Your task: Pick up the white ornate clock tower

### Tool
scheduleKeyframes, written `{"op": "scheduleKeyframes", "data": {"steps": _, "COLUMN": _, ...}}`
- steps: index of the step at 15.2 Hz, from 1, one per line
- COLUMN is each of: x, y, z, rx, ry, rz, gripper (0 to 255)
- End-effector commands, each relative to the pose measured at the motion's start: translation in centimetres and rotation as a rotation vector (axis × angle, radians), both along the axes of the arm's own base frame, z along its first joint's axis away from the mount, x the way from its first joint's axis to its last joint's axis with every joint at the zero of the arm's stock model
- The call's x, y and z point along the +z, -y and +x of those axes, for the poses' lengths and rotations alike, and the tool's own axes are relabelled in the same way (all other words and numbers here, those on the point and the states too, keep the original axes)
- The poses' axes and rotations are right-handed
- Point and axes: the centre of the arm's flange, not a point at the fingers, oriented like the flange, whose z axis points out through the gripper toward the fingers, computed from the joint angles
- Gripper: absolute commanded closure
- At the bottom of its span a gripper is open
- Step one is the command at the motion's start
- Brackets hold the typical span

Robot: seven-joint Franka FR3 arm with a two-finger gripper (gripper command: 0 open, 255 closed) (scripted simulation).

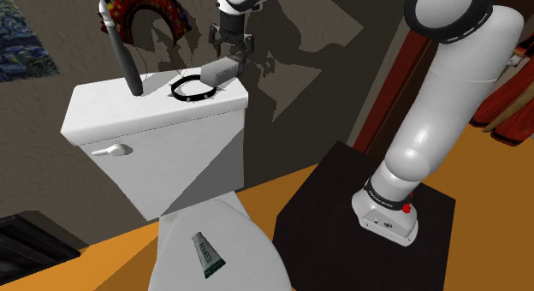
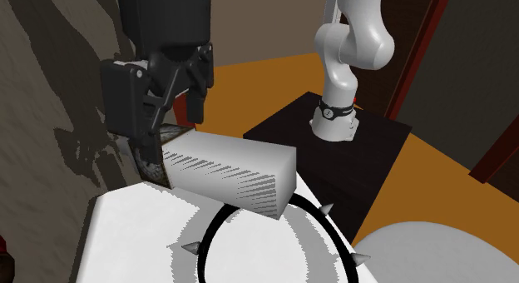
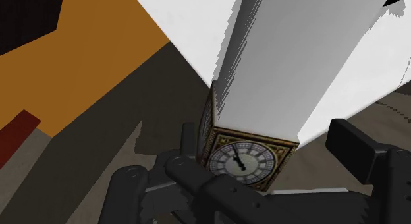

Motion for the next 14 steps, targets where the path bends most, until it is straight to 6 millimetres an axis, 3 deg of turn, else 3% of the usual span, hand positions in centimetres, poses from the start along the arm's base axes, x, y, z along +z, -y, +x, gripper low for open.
{"op": "scheduleKeyframes", "data": {"steps": 1, "x": -1.0, "y": 0.0, "z": 0.1, "rx": -0.006, "ry": 0.001, "rz": 0.001, "gripper": 0}}
{"op": "scheduleKeyframes", "data": {"steps": 4, "x": -2.6, "y": 0.0, "z": 0.1, "rx": -0.006, "ry": 0.001, "rz": 0.001, "gripper": 0}}
{"op": "scheduleKeyframes", "data": {"steps": 7, "x": -2.9, "y": 0.0, "z": 0.1, "rx": -0.006, "ry": 0.001, "rz": 0.001, "gripper": 0}}
{"op": "scheduleKeyframes", "data": {"steps": 8, "x": -2.8, "y": 0.0, "z": 0.1, "rx": -0.006, "ry": 0.001, "rz": 0.001, "gripper": 255}}
{"op": "scheduleKeyframes", "data": {"steps": 14, "x": -2.8, "y": 0.1, "z": 0.1, "rx": -0.006, "ry": 0.001, "rz": 0.001, "gripper": 255}}
